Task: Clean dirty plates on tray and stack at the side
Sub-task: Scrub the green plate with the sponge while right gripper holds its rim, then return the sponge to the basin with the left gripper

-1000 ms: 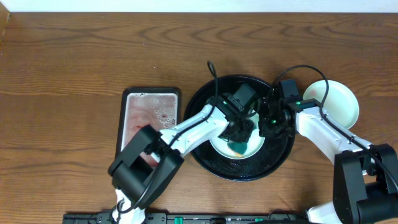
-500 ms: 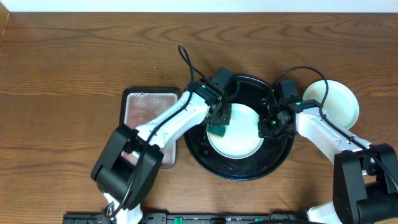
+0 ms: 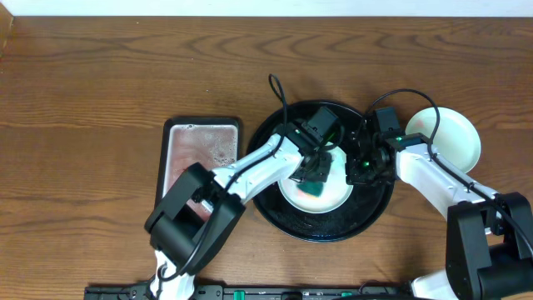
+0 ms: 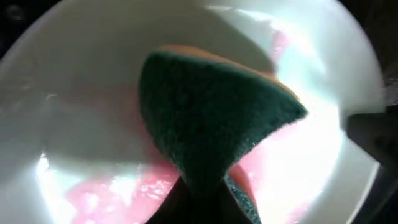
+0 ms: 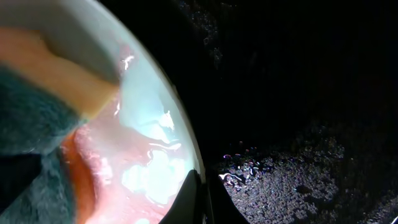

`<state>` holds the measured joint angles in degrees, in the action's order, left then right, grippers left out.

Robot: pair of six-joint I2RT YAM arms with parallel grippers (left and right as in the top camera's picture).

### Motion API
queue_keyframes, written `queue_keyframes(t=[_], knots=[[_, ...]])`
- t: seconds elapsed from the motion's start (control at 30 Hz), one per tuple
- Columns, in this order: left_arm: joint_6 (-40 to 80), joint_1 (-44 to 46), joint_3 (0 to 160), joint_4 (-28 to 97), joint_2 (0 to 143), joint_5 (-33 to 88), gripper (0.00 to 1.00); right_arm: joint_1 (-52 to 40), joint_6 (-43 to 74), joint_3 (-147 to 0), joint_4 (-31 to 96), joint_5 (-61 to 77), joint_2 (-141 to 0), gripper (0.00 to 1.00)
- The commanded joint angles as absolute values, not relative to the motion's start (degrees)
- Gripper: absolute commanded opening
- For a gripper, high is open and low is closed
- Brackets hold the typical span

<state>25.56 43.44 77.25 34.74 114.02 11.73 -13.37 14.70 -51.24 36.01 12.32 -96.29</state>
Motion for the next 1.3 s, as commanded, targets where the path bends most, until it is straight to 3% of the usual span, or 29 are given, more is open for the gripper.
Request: queue_keyframes(t=[0.0,0.27,0.33,0.43,0.7,0.97,1.03,1.17,1.27], knots=[[21.28,40.86,76.90,38.59,113.80,5.37,0.07,-13.54,15.20,-49.69,36.86,10.96,-97.21,0.01],[15.18,33.85,77.49,45.32,101.41,8.47,0.07,-13.54,15.22,-49.69,35.29,10.96,-97.21,0.02],[15.20,31.92,77.49,46.68,98.37,8.34,0.07,-13.56,15.22,-49.69,34.70,10.96,-97.21,0.12],[15.22,28.08,77.47,48.84,95.33,7.38,0.07,-13.61,15.22,-49.69,33.78,10.98,-97.23,0.16],[15.16,13.74,73.63,49.89,96.55,6.61,0.08,-13.63,15.42,-48.56,31.57,12.56,-97.62,0.10],[13.98,10.79,68.34,45.95,102.87,6.55,0.08,-13.61,15.40,-48.03,27.33,13.76,-97.62,0.01],[13.96,10.79,68.34,45.78,104.01,6.57,0.16,-13.61,15.35,-48.03,26.92,13.74,-97.62,0.01],[13.98,10.79,68.34,45.56,104.44,6.63,0.65,-13.61,14.15,-48.12,26.26,13.72,-97.58,0.01],[14.02,10.79,68.34,45.76,104.47,8.78,0.78,-13.58,12.64,-48.66,26.39,13.54,-96.97,0.01]])
